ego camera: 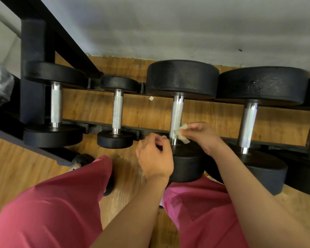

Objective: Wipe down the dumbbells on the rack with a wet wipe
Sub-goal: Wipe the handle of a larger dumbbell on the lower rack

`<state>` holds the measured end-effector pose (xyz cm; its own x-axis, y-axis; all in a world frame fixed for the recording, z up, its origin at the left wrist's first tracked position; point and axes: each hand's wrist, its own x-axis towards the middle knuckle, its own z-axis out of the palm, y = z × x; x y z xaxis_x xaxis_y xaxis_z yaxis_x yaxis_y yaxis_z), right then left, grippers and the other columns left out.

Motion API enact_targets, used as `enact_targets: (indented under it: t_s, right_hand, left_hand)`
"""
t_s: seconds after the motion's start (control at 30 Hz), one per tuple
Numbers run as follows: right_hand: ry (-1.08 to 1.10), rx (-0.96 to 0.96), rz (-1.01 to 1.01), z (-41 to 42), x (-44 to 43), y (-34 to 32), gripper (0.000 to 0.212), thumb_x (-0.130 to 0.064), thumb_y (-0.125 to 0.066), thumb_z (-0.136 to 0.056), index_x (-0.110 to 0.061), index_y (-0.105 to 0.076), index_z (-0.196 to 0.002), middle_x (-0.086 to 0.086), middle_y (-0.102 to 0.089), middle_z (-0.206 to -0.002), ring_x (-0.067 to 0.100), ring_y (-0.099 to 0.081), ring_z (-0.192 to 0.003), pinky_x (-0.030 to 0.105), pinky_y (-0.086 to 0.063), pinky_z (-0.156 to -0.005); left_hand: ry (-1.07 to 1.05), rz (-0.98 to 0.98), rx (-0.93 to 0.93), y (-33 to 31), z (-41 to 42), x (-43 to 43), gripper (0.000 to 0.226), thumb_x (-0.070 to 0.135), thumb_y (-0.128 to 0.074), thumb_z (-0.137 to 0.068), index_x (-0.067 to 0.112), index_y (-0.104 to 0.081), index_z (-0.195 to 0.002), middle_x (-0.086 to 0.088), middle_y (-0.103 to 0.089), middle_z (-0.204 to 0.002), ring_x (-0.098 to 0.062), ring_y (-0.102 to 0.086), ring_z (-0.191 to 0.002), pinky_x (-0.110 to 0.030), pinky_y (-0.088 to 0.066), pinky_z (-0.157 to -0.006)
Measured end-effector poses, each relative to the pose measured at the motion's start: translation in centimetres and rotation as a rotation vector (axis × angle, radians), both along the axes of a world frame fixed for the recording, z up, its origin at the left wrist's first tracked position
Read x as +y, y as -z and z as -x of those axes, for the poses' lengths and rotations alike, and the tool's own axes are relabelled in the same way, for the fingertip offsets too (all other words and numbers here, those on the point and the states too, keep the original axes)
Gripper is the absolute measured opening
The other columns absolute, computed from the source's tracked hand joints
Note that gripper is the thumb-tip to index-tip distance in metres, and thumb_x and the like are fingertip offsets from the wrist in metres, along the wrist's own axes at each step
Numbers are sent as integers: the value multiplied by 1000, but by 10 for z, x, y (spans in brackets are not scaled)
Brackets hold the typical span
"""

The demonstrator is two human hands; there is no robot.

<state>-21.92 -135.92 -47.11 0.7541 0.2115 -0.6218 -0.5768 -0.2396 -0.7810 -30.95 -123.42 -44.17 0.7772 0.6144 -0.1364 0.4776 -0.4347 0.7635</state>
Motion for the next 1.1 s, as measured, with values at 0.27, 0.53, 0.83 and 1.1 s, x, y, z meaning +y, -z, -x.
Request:
enact_targets:
  t_s: [0.27, 0.53, 0.83, 1.1]
  right_hand:
    - [76, -79, -48, -9, 7, -12, 26, -1, -65, -87, -27, -68, -88, -9, -72, -89, 7, -66, -92, 24, -49, -89]
    - [-89, -188, 58, -5, 2, -19, 25, -6, -73, -83, -30, -68, -82, -17, -70, -77, -8, -63, -76, 10, -46, -76]
    - [228, 95, -242, -24, 3, -18, 23, -2, -65, -87, -5, -66, -110, 4, -71, -107, 11, -69, -97, 20, -55, -84]
    - [32, -160, 36, -17, 10, -13, 25, -14, -69, -88, -10, -68, -113, -2, -73, -95, -2, -67, -75, 12, -52, -71]
  left_hand:
    - [9, 2, 23, -1, 0, 0, 14, 24, -56, -92, 25, -54, -78, 19, -48, -71, -7, -41, -87, -29, -35, -80]
    - [23, -12, 3, 0, -1, 0, 16, 34, -48, -88, 26, -53, -76, 20, -46, -69, -7, -39, -85, -27, -31, -80]
    - [18, -26, 15, 2, 0, 1, 16, 32, -51, -89, 25, -54, -75, 19, -48, -70, -8, -41, -87, -23, -27, -83]
    - [25, -34, 39, 0, 0, 1, 16, 24, -57, -92, 23, -54, -76, 16, -50, -72, -7, -39, -88, -14, -22, -85]
